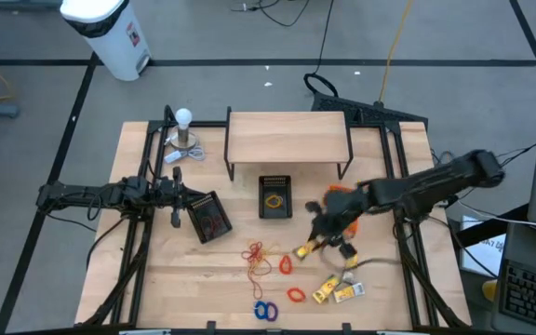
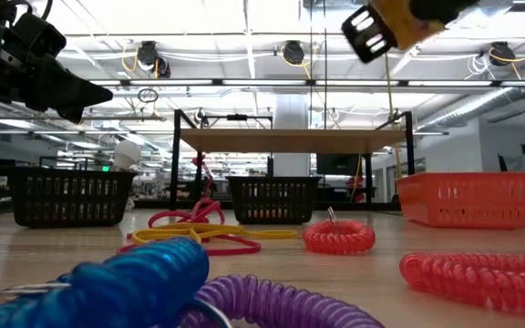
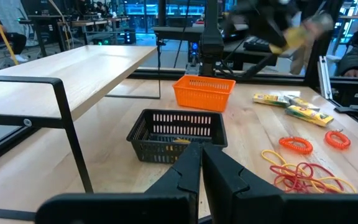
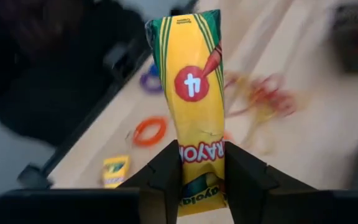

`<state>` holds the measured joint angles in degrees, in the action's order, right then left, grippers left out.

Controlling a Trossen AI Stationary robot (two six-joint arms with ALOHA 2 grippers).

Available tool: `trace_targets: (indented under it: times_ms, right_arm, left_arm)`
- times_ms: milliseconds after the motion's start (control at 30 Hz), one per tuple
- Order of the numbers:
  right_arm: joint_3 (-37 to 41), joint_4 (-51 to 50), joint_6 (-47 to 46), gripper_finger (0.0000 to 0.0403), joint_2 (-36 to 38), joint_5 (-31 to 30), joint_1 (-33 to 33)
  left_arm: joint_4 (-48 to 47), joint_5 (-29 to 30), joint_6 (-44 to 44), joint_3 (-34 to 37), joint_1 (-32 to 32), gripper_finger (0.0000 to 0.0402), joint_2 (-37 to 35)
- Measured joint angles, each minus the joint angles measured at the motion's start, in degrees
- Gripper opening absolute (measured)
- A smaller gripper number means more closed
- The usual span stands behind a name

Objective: Pick & Place Office Desk Supplies
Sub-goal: Put the crayon box into the orange basket

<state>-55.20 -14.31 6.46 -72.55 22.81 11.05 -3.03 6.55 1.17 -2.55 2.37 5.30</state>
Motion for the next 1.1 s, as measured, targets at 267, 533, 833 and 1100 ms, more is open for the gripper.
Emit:
trace_targets:
  times_ms: [267, 533, 833, 1100]
  right_arm:
    - [22.2, 22.7, -6.7, 0.0094, 26.9, -0.8, -7.3]
    - [40.1, 32.2, -7.4, 0.0086, 48.3, -8.0, -8.1]
    - [47.5, 33.4, -4.0, 0.0085, 58.3, -11.0, -8.1]
    - [54.1, 41.2, -3.8, 0.0085, 59.9, -11.0, -8.1]
  left_arm:
    - [0.0, 0.0, 0.0, 0.0, 0.0, 0.0019, 0.0]
    - [0.2, 0.0, -0.1, 0.0, 0.0, 0.0019, 0.0]
    - [0.2, 0.0, 1.1, 0.0, 0.0, 0.0019, 0.0]
    - [0.3, 0.2, 0.8, 0.1, 0.0, 0.0019, 0.0]
